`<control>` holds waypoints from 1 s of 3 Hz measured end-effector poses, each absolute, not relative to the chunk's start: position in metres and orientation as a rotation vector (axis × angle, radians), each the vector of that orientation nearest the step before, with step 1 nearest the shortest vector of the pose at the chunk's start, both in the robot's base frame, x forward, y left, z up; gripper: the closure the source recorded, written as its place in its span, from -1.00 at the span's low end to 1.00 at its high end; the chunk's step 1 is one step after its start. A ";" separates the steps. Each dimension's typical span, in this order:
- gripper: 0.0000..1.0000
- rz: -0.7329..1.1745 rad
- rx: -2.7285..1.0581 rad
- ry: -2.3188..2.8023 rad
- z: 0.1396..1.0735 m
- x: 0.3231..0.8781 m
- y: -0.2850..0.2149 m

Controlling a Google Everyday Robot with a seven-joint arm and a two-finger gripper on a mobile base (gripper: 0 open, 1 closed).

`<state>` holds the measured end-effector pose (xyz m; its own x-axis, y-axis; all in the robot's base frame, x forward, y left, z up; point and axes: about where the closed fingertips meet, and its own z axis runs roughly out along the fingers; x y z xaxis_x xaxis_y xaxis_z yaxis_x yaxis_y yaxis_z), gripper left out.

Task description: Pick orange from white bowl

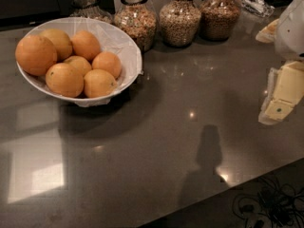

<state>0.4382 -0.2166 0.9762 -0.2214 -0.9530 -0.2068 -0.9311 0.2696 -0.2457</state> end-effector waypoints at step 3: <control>-1.00 -0.085 -1.861 2.057 0.968 0.486 -0.142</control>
Offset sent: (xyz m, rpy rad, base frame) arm 0.0509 0.0662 -0.0274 0.0174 -0.0114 0.1437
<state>0.4860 -0.1419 0.9676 -0.0638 -0.9721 -0.2259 -0.9501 0.1285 -0.2843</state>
